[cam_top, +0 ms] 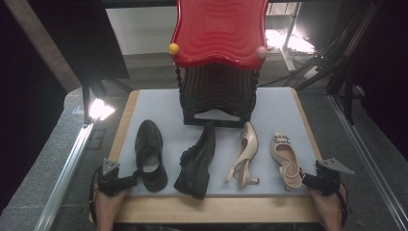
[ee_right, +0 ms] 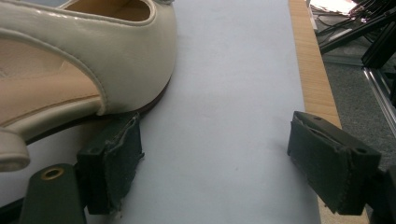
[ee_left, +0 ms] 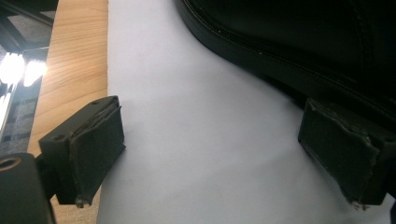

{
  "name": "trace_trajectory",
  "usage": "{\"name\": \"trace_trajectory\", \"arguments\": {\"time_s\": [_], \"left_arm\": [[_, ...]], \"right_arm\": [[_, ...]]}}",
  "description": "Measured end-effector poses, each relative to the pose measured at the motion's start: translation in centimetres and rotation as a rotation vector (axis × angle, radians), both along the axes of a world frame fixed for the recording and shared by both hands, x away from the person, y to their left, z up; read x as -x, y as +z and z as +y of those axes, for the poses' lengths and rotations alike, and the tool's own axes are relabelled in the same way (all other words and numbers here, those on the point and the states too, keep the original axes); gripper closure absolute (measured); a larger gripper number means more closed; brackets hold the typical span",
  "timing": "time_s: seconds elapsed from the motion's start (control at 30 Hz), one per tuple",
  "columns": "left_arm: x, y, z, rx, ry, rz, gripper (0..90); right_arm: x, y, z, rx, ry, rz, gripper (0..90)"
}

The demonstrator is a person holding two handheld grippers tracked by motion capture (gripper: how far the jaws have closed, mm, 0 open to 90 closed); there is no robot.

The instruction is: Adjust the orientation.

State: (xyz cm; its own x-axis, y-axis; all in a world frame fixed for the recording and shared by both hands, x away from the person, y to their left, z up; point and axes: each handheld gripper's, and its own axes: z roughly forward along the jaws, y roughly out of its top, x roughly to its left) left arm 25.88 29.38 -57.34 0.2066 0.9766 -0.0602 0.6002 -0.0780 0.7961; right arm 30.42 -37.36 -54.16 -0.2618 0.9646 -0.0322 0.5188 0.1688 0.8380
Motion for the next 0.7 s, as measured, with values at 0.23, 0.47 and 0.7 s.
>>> {"name": "trace_trajectory", "arguments": {"time_s": [0.23, 0.47, 0.7], "left_arm": [[-0.01, 0.00, 0.00, -0.001, -0.001, 0.000, 6.6], [-0.07, 0.01, -0.01, 0.003, 0.001, 0.003, 6.2], [-0.09, 0.00, -0.03, 0.006, 0.003, 0.003, 6.1]], "right_arm": [[0.00, 0.00, 0.02, 0.000, 0.000, 0.000, 17.5], [0.00, 0.00, 0.02, 0.001, 0.001, 0.000, 17.4], [0.00, -0.01, 0.04, 0.002, 0.000, -0.001, 17.2]]}}
